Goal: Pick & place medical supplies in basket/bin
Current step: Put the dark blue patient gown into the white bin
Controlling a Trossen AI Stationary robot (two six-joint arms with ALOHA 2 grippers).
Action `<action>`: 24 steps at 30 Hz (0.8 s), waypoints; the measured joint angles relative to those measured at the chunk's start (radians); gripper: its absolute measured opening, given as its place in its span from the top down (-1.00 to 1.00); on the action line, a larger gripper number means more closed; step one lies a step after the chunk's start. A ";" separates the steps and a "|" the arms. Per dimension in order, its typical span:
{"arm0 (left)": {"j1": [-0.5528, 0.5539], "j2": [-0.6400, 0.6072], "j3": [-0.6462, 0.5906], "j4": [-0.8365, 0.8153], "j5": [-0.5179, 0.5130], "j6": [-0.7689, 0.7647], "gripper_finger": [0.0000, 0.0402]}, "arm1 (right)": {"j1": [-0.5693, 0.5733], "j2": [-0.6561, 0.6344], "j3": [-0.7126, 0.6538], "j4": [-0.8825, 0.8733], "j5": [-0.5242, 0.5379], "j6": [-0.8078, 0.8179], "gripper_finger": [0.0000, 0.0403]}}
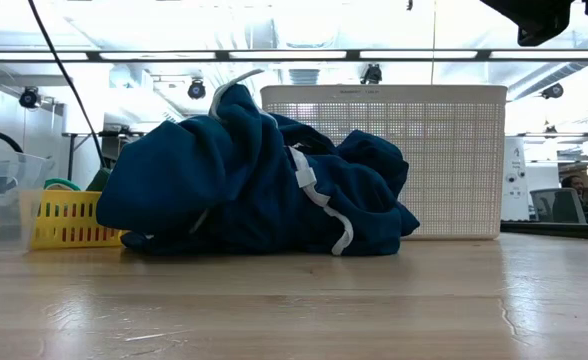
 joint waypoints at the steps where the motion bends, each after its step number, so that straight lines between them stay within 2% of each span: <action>1: 0.000 0.000 0.000 0.002 0.000 0.000 -0.53 | 0.000 0.000 0.000 0.000 0.000 0.002 -0.62; 11: 0.001 -0.032 0.001 0.019 0.000 0.001 -0.59 | 0.000 0.000 0.000 0.000 0.000 0.002 -0.62; 24: 0.005 -0.190 0.003 0.025 -0.051 -0.037 -0.58 | 0.000 0.000 0.000 0.000 0.000 0.002 -0.62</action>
